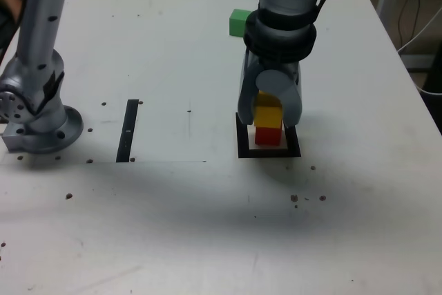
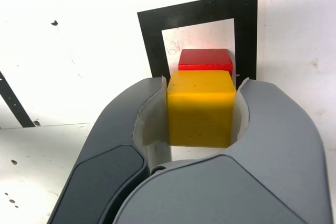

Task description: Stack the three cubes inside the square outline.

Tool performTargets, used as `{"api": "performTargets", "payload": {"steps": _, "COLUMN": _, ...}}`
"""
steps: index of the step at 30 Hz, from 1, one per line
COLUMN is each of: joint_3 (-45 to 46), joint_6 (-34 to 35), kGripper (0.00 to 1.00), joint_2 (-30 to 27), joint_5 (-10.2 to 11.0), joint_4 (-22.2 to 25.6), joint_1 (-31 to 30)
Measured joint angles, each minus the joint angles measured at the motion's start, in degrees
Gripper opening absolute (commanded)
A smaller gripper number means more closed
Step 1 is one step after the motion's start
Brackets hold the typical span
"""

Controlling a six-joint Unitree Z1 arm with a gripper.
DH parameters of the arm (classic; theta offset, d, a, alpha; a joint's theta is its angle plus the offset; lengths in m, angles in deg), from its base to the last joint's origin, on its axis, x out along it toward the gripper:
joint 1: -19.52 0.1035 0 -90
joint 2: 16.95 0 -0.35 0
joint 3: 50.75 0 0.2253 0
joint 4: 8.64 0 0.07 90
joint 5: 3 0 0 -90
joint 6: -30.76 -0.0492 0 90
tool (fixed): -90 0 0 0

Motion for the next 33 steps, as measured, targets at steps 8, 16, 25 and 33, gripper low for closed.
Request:
{"api": "performTargets", "payload": {"steps": 8, "joint_3": 0.0, "joint_6": -0.5, "kGripper": 0.32, "joint_2": 0.0, "joint_5": 0.1, "joint_4": -0.4, "joint_1": 0.1}}
{"api": "performTargets", "payload": {"steps": 16, "joint_3": 1.0, "joint_6": -0.7, "kGripper": 0.88, "joint_2": -0.1, "joint_5": -0.4, "joint_4": -0.3, "joint_1": 0.7}}
{"api": "performTargets", "payload": {"steps": 25, "joint_3": 2.2, "joint_6": 0.3, "kGripper": 0.99, "joint_2": -1.5, "joint_5": 0.8, "joint_4": -0.3, "joint_1": 0.9}}
{"api": "performTargets", "payload": {"steps": 33, "joint_3": 2.4, "joint_6": 0.5, "kGripper": 0.99, "joint_2": -4.4, "joint_5": 2.8, "joint_4": -0.2, "joint_1": 0.9}}
